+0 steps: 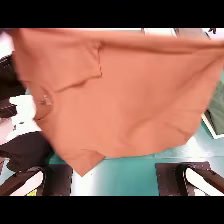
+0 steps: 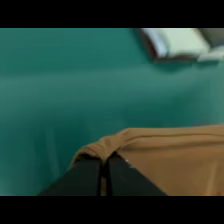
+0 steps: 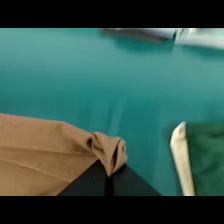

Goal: Fold the shirts.

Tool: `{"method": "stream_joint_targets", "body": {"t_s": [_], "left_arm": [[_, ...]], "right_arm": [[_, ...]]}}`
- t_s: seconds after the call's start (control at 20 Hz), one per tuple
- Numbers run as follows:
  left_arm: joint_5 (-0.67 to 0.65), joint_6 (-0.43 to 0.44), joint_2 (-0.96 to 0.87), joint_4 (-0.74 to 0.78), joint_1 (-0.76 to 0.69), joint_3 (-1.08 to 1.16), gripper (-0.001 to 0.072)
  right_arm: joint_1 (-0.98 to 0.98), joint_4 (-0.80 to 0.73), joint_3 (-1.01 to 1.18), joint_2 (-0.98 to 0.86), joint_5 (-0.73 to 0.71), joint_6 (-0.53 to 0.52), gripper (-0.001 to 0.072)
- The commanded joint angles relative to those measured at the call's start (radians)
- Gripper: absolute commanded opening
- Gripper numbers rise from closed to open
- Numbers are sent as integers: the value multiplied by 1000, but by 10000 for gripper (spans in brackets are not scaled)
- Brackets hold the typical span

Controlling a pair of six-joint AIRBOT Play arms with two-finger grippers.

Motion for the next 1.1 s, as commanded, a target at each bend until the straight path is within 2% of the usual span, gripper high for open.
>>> {"method": "stream_joint_targets", "body": {"t_s": [0.0, 0.15, 0.2, 0.3, 0.45, 0.6, 0.75, 0.9, 1.05], "left_arm": [[-1, 10, -184, 1, 1, -198, 26], [58, 14, -397, -2, -7, -242, 25], [106, 41, -460, -6, -18, -242, 25], [187, 41, -552, -5, -36, -207, 25], [197, 38, -607, -4, -42, -100, 25], [89, 39, -606, 3, -33, -37, 26], [-41, 38, -606, 54, -48, -71, 25], [-41, 29, -606, 130, -92, -155, 25], [-35, 27, -606, 138, -117, -216, 27]], "right_arm": [[3, -2, -174, -183, -1, 2, 12], [23, -5, -230, -364, -91, 0, 13], [25, -6, -217, -430, -120, 0, 13], [43, -1, -145, -541, -131, 3, 13], [61, -2, -8, -631, -116, 2, 13], [56, -11, 53, -634, -80, -2, 13], [33, -14, -27, -582, -45, -10, 13], [23, -56, -191, -512, -81, -10, 13], [23, -52, -334, -454, -149, -8, 15]]}}
